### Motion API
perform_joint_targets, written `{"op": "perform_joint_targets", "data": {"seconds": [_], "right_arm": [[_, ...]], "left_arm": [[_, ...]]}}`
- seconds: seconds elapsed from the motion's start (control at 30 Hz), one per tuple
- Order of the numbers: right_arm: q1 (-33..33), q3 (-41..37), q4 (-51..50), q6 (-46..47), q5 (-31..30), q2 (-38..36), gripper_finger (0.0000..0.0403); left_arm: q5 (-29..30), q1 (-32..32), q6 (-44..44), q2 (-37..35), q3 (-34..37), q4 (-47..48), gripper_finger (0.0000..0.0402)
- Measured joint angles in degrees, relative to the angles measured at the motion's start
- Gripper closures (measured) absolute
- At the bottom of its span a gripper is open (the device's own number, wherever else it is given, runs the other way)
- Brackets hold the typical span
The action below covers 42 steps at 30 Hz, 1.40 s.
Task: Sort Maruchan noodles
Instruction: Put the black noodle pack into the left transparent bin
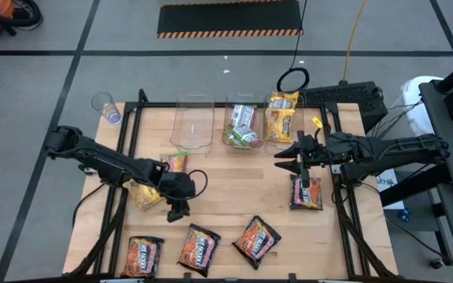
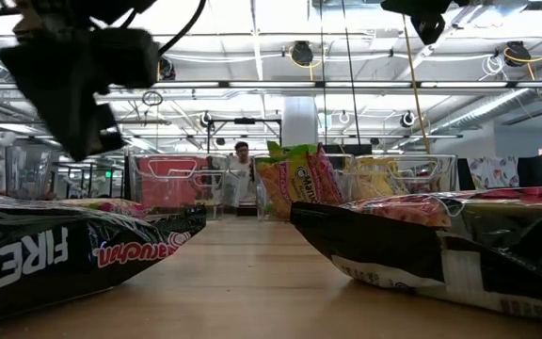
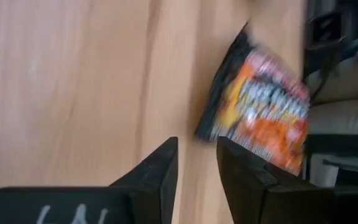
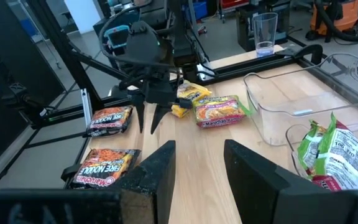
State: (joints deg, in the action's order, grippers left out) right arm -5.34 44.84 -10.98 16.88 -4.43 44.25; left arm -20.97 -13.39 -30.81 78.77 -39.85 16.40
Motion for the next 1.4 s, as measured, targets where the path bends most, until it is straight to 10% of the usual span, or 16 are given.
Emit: {"op": "perform_joint_targets", "data": {"seconds": [0.53, 1.4], "right_arm": [[0.0, 0.0, -0.1, 0.0, 0.1, 0.0, 0.0273], [0.0, 0.0, -0.4, 0.0, 0.2, 0.0, 0.0273]], "left_arm": [[-17.3, 0.2, -4.0, 14.2, 0.1, -12.8, 0.0282], [-15.5, 2.8, 8.7, 16.6, 0.0, -15.0, 0.0282]]}}
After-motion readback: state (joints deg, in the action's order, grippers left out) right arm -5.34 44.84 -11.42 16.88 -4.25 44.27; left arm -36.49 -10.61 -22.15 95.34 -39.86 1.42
